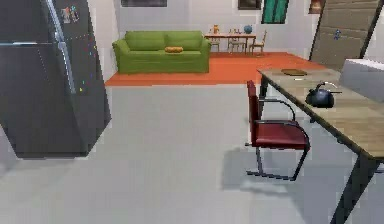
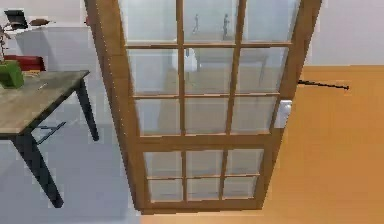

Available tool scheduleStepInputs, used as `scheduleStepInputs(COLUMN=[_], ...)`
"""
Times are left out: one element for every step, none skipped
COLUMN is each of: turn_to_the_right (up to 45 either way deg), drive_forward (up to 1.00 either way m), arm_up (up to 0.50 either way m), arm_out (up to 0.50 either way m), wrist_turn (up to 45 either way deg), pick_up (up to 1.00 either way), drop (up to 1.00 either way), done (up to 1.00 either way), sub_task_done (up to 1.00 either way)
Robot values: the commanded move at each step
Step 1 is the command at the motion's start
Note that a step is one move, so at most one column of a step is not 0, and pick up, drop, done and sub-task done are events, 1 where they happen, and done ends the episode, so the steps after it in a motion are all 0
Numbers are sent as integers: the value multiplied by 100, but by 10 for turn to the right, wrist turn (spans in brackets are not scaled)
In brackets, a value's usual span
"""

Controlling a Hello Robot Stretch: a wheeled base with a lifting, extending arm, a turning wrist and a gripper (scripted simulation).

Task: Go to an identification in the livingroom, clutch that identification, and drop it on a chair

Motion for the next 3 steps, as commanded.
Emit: scheduleStepInputs(turn_to_the_right=[0,-30,-120], drive_forward=[100,0,0], arm_up=[0,0,0], arm_out=[0,0,0], wrist_turn=[0,0,0], pick_up=[0,0,0], drop=[0,0,0], done=[0,0,0], sub_task_done=[0,0,0])
